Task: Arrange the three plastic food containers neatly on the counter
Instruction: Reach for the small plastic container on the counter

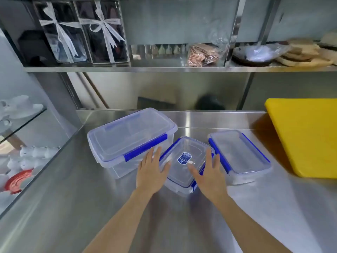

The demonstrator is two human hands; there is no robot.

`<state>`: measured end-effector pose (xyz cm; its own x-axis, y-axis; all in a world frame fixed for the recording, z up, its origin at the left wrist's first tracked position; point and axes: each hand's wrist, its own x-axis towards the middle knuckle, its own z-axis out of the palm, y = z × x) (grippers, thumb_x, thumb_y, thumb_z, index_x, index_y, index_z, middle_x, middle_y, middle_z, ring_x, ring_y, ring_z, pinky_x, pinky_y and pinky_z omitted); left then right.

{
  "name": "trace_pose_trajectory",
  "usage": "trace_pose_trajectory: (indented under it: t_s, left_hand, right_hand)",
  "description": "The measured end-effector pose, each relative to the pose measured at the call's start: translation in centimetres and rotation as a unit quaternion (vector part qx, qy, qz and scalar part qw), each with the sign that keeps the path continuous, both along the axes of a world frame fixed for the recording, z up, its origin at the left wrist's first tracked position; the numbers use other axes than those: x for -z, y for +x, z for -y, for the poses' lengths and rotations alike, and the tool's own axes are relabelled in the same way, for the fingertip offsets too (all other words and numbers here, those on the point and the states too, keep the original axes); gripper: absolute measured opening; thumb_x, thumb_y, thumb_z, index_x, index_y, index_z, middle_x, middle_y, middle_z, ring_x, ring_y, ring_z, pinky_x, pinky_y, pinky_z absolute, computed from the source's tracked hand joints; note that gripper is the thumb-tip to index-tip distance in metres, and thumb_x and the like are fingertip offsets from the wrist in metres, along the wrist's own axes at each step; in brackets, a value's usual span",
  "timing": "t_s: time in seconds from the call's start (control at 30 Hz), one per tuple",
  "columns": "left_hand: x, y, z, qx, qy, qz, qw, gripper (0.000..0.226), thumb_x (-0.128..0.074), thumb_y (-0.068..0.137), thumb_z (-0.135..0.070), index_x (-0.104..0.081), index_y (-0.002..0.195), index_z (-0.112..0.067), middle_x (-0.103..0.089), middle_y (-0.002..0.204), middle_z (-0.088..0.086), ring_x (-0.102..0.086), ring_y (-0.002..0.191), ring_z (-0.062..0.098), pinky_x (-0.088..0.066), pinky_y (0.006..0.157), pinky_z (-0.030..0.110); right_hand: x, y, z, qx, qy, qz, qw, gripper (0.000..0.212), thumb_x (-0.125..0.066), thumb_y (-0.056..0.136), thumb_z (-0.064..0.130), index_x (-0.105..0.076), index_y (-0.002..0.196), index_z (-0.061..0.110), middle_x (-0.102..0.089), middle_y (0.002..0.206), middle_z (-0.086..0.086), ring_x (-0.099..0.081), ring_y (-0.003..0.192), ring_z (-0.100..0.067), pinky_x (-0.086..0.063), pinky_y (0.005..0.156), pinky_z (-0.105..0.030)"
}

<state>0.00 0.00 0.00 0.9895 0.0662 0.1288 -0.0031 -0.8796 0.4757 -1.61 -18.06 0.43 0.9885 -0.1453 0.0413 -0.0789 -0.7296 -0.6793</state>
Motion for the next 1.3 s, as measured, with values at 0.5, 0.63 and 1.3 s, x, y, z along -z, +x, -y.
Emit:
trace_pose_trajectory:
  t_s: [0.5, 0.63, 1.3]
  left_hand:
    - [2.4, -0.6, 1.4, -0.029, -0.072, -0.074, 0.994, 0.06, -0.045, 0.086, -0.058, -0.035, 0.132, -0.021, -0.05, 0.131, 0.002, -0.055, 0.116, 0.02, -0.054, 0.093, 0.037]
    - [2.4, -1.3, 1.7, -0.022, -0.035, -0.079, 0.996, 0.056, -0.04, 0.087, -0.058, -0.035, 0.128, -0.02, -0.052, 0.125, 0.001, -0.06, 0.107, 0.02, -0.056, 0.083, 0.032]
    - [-3.8, 1.1, 12.1, 0.106, -0.207, 0.027, 0.972, 0.029, -0.052, 0.092, -0.027, -0.051, 0.119, -0.017, -0.056, 0.123, 0.0, -0.053, 0.101, 0.009, -0.042, 0.083, 0.016]
  right_hand:
    - [2.2, 2.8, 1.4, -0.045, 0.206, -0.059, 0.976, 0.057, -0.058, 0.086, 0.027, -0.034, 0.138, 0.028, -0.049, 0.137, 0.0, -0.049, 0.123, -0.018, -0.044, 0.103, -0.044]
    - [1.6, 4.3, 2.4, -0.07, 0.174, -0.084, 0.979, 0.046, -0.045, 0.091, 0.015, -0.038, 0.137, 0.022, -0.051, 0.135, -0.006, -0.05, 0.121, -0.023, -0.043, 0.103, -0.047]
    - [-1.7, 6.1, 9.6, 0.136, -0.043, 0.116, 0.983, 0.031, -0.053, 0.091, 0.021, -0.057, 0.119, 0.011, -0.061, 0.123, -0.011, -0.058, 0.108, -0.026, -0.047, 0.091, -0.034]
